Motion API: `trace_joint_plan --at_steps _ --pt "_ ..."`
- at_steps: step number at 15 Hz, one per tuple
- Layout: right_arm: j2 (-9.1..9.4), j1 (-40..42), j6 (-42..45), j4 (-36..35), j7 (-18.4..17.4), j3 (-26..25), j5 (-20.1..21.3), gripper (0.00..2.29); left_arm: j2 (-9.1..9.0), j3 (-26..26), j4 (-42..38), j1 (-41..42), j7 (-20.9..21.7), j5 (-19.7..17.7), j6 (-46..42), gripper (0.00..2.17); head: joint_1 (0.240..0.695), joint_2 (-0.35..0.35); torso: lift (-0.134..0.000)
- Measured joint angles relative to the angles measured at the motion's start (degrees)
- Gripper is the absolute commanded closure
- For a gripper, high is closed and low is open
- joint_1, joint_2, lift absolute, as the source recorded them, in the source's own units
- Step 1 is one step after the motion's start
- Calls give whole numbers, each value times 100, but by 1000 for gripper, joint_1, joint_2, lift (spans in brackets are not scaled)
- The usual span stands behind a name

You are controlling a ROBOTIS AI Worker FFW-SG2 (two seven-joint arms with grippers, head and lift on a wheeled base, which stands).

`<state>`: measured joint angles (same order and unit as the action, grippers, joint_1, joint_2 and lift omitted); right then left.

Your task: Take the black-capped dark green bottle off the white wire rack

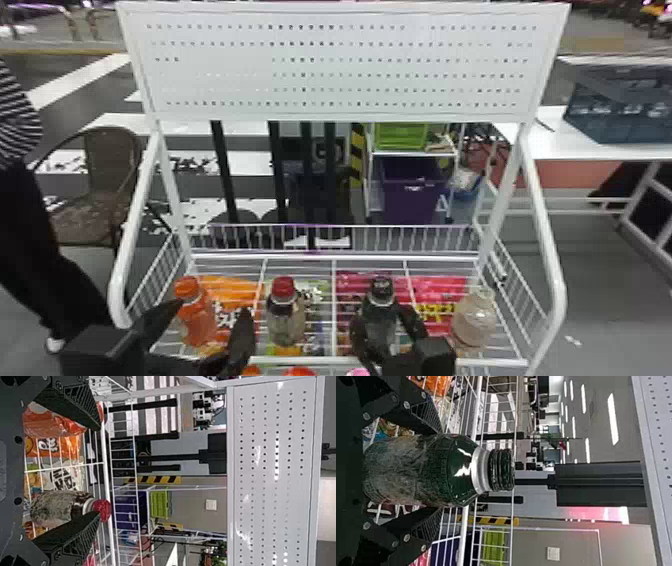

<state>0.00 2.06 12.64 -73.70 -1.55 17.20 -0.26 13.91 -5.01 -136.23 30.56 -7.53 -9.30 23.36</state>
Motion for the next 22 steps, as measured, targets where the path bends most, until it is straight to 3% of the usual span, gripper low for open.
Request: trace_joint_plan --at_steps 1,4,7,13,16,22 --pt "0 6 -46 -28 5 -8 -42 1119 -2 -1 1 -16 -2 -5 6 144 499 0 0" --pt "-1 137 -98 -265 2 -15 -117 1119 -9 -8 16 -31 -3 -10 12 144 499 0 0" --pt "-63 438 -311 -944 -53 -14 -123 1116 -5 -9 0 -22 -9 -13 16 144 499 0 0" --pt "-640 1560 -1620 -3189 -143 -340 -242 1106 -6 -7 -54 -22 -12 -19 16 144 499 0 0" --pt "-896 2193 -1814 -4175 -125 -655 -267 1106 -9 -1 -62 -49 -23 -19 16 144 499 0 0" --pt "-971 3289 -1655 -5260 -20 -1444 -536 1102 -20 -3 -55 -68 -29 -21 16 144 499 0 0"
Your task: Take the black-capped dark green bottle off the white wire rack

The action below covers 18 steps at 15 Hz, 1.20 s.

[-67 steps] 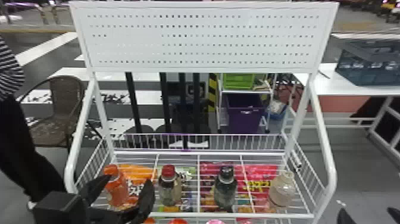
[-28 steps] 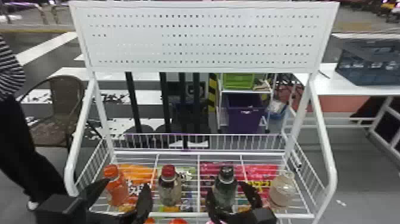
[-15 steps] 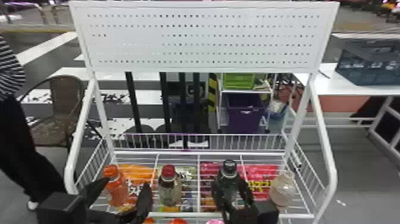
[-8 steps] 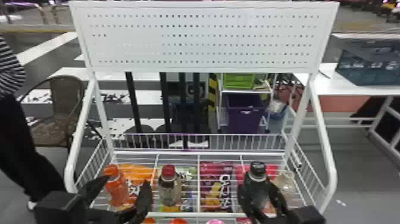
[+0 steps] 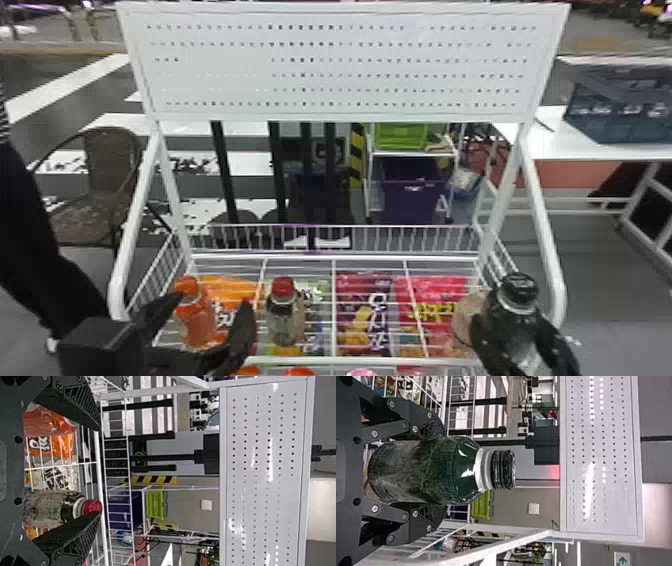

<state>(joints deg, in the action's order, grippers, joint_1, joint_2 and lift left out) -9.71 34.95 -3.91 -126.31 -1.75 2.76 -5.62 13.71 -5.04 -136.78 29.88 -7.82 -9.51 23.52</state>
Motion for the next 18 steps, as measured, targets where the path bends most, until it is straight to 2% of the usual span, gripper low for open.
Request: trace_joint_plan --at_steps 4,6,8,12,18 --pt "22 806 570 -433 112 -607 -288 1099 1 11 82 -29 3 3 0 144 499 0 0" --pt "75 1151 770 -637 342 -947 -549 1099 0 12 117 -57 3 3 0 144 499 0 0" --pt "154 1360 820 -804 499 -1120 -630 1099 -7 9 127 -75 3 2 -6 144 499 0 0" --pt "239 1418 821 -884 527 -1148 -606 1099 -9 2 95 -95 0 -2 0 144 499 0 0" --pt "266 1404 715 -901 527 -1125 -543 1099 -1 11 67 -73 0 2 0 144 499 0 0"
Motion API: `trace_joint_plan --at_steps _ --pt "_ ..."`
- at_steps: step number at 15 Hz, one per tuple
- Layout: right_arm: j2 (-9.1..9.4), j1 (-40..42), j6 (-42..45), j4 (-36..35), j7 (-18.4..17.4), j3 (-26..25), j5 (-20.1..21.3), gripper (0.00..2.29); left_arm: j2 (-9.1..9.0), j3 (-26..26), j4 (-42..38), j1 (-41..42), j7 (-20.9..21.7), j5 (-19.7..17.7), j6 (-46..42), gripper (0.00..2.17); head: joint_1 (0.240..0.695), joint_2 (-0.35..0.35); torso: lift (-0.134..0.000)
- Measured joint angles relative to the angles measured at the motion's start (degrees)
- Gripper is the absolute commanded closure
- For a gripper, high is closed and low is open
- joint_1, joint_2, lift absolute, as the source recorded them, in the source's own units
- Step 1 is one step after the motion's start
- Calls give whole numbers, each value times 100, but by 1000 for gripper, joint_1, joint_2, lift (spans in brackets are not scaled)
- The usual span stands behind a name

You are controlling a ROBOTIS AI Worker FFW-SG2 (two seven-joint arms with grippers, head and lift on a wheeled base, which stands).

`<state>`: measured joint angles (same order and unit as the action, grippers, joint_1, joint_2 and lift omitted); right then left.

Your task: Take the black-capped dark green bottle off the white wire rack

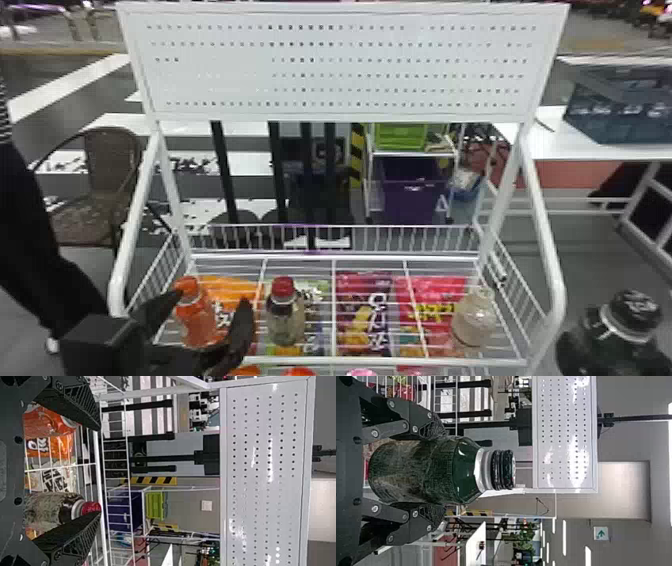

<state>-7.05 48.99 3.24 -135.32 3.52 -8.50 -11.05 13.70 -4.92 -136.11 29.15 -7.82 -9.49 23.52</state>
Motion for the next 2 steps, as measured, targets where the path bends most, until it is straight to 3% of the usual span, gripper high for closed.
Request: trace_joint_plan --at_steps 2 --pt "2 27 -16 -39 0 5 15 1099 -7 -2 -4 2 0 -1 0 144 499 0 0"
